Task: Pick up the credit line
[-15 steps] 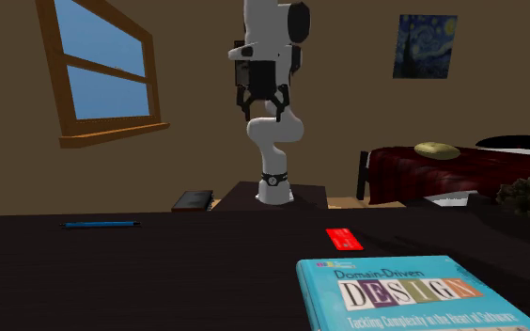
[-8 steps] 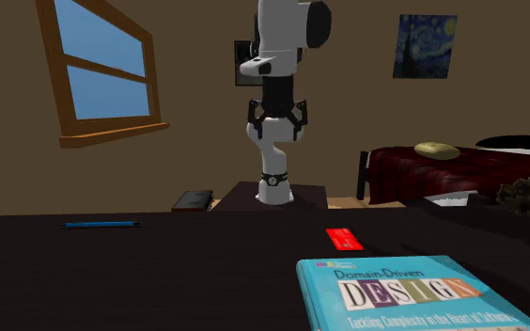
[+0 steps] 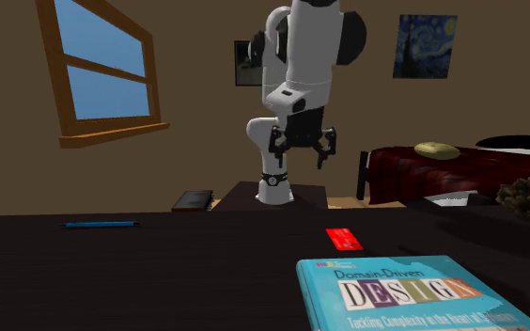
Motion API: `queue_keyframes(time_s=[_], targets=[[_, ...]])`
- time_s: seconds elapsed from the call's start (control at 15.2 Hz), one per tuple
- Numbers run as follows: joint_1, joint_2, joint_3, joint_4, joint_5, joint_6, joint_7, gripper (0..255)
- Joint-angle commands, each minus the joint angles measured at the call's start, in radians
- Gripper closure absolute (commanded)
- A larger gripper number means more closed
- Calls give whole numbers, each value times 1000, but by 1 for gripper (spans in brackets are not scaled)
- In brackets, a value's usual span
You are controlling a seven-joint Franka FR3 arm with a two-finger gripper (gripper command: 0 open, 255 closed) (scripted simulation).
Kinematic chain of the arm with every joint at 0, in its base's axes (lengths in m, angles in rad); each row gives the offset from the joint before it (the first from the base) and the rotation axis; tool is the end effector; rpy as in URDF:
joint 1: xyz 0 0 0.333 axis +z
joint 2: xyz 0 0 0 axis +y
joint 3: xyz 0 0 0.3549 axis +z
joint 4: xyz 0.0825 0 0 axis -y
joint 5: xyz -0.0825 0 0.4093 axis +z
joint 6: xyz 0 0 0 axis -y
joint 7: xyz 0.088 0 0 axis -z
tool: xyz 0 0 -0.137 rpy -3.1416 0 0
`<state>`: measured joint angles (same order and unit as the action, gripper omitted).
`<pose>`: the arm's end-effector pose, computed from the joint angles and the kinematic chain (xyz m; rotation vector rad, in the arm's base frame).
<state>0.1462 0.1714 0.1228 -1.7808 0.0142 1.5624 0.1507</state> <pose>0.5610 0.1534 0.4335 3.0320 0.1790 -0.5957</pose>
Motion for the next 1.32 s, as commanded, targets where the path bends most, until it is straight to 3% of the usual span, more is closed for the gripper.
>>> queue_keyframes(time_s=[0.0, 0.59, 1.19, 1.25], targets=[[17, 101, 13, 94, -5, -32, 4, 0], [111, 533, 51, 556, -33, -217, 11, 0], [111, 564, 47, 505, -38, -135, 8, 0], [110, 562, 47, 503, -38, -136, 7, 255]])
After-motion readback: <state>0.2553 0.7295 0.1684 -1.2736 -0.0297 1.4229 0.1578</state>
